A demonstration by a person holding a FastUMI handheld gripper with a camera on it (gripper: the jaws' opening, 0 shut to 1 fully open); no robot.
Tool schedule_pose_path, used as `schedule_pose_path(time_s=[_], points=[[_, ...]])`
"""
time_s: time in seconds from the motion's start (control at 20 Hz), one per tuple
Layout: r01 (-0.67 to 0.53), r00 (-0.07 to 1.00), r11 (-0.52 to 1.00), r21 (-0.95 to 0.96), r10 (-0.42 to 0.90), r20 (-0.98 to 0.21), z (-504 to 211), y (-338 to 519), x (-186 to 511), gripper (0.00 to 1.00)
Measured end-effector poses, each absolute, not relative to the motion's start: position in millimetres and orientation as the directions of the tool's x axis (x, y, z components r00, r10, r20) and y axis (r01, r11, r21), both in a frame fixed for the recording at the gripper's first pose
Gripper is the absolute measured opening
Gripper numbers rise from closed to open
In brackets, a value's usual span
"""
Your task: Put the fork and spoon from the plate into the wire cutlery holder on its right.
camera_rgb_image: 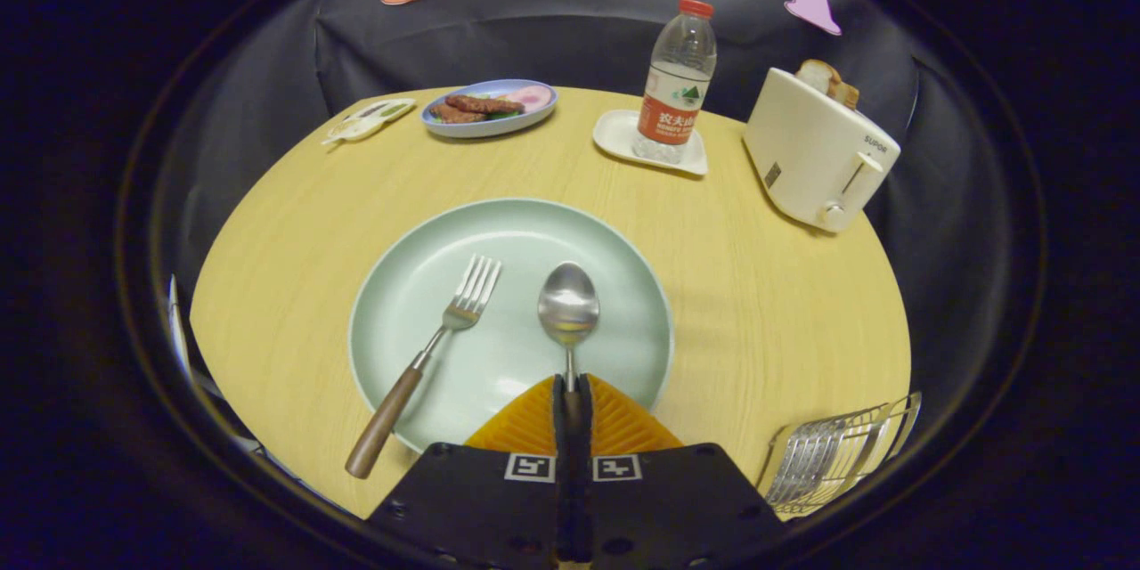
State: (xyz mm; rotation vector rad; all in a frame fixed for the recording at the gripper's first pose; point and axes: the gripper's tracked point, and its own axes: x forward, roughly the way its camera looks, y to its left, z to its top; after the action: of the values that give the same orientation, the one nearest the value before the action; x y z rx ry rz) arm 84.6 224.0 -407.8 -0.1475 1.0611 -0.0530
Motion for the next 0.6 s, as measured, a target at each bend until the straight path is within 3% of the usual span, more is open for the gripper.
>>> schedule_pose_path(time_s=[0.25,0.6], points=[[-0.002,0.466,0.997,-0.083,-0.073,-0.882,-356.4,222.9,74.3,0.01],[0.112,0.386,0.991,-0.071,-0.109,-0.916,-252.8,146.1,31.6,0.01]])
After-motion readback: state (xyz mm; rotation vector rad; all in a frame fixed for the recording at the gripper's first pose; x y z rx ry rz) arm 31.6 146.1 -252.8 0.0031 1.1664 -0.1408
